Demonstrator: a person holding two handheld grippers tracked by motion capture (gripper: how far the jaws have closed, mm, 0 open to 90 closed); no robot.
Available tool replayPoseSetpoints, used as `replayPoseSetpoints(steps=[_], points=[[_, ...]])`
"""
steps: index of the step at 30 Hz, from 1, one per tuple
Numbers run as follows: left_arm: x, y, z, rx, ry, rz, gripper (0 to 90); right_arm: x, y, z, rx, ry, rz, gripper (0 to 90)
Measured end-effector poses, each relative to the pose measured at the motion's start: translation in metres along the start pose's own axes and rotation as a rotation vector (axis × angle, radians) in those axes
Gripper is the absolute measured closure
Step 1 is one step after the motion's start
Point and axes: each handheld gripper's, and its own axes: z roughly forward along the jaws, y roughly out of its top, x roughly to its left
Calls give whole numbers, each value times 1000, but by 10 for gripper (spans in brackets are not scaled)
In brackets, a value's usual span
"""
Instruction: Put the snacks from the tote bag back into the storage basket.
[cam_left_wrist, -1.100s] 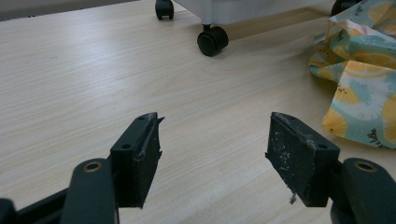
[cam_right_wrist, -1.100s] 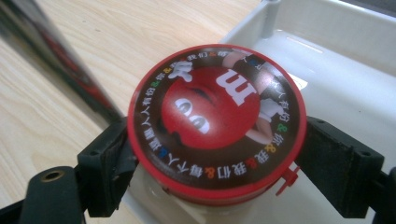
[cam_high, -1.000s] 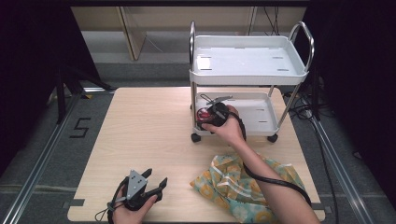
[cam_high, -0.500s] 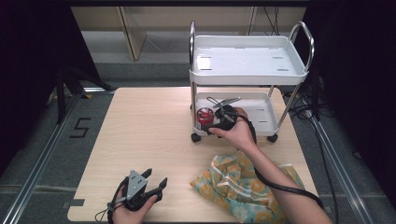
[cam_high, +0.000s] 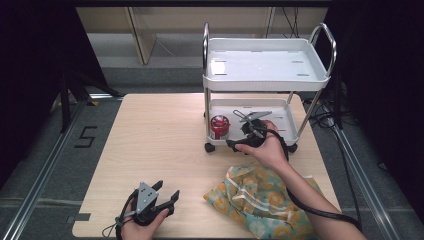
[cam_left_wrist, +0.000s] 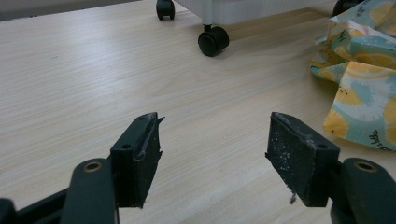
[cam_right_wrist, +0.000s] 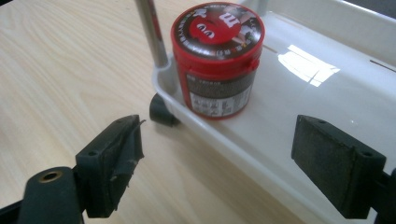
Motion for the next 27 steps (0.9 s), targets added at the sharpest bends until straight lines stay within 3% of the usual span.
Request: replayPoseSetpoints(steps=[10,11,15,21,22,23,26,27], points=[[-1,0,1,-2,4,-6,340,-1,-17,-20,-10,20,-20,173],[-1,0,1,-2,5,-8,340,0,-19,-22,-3,15,1,173],[-1,0,1,-3,4,-8,340,-2,-27,-27,-6,13,2,176],[-1,0,1,-6,5,-11,340,-3,-37,-34,-15,18,-23,179],[-1,0,0,-2,5,-5,340,0,-39,-37,-8,13,12,180],[-1,0,1,-3,6,-8,340,-3,-41,-37,-18,18,-34,181],[-1,-1,2,-10,-3,-12,340,-1,-46,-41,-13,14,3,183],[-1,-1,2,-8,-6,-5,340,-2,-48,-42,-22,18,-20,185]])
